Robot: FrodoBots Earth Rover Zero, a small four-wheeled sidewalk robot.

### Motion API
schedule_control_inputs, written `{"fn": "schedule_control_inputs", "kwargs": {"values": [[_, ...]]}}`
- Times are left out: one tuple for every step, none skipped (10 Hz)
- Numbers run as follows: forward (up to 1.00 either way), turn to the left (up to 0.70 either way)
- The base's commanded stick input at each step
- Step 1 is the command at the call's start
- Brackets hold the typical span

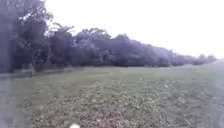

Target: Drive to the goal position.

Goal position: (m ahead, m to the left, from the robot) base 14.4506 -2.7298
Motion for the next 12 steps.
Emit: {"fn": "schedule_control_inputs", "kwargs": {"values": [[0.70,-0.35],[0.70,-0.35],[0.70,-0.35],[0.70,-0.31],[0.70,-0.15],[0.70,0.00],[0.70,0.00],[0.70,0.00],[0.70,0.00],[0.70,0.00],[0.70,0.00],[0.70,0.00]]}}
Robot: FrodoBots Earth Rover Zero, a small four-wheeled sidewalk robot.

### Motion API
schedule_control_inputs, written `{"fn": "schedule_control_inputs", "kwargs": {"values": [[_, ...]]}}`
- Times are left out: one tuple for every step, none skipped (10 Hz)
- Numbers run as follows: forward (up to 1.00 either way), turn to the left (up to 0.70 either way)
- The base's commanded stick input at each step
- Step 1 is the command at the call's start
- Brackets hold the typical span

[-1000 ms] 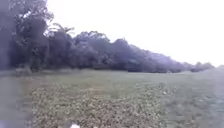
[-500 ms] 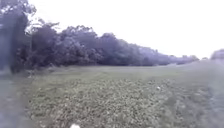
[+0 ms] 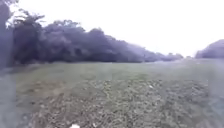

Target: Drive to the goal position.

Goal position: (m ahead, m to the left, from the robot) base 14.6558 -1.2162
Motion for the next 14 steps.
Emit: {"fn": "schedule_control_inputs", "kwargs": {"values": [[0.70,0.00],[0.70,0.00],[0.70,0.00],[0.70,0.00],[0.70,0.00],[0.70,0.00],[0.70,0.00],[0.70,0.00],[0.70,0.00],[0.70,0.00],[0.70,0.00],[0.70,-0.23],[0.70,-0.29],[0.70,-0.35]]}}
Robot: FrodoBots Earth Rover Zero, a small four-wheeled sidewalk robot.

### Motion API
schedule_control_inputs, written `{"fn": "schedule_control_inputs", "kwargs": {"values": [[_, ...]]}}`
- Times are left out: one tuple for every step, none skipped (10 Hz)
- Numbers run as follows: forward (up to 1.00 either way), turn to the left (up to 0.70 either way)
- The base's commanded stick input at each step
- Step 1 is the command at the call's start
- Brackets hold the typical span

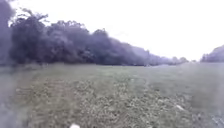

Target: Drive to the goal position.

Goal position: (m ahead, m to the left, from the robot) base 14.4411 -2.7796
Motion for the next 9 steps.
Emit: {"fn": "schedule_control_inputs", "kwargs": {"values": [[0.70,-0.35],[0.70,-0.35],[0.70,-0.35],[0.70,-0.35],[0.70,0.00],[0.70,0.00],[0.70,0.00],[0.70,0.00],[0.70,0.00]]}}
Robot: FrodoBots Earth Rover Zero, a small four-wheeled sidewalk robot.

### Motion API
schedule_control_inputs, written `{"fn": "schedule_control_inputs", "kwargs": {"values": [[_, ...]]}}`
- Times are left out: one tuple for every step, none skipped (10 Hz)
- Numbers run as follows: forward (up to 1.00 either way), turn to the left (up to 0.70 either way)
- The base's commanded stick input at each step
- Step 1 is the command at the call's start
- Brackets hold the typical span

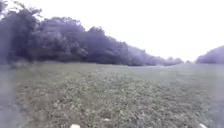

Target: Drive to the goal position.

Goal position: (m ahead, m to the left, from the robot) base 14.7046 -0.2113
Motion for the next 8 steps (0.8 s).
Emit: {"fn": "schedule_control_inputs", "kwargs": {"values": [[0.70,0.00],[0.70,0.00],[0.70,0.00],[0.70,0.00],[0.70,0.00],[0.70,0.00],[0.70,0.00],[0.70,0.00]]}}
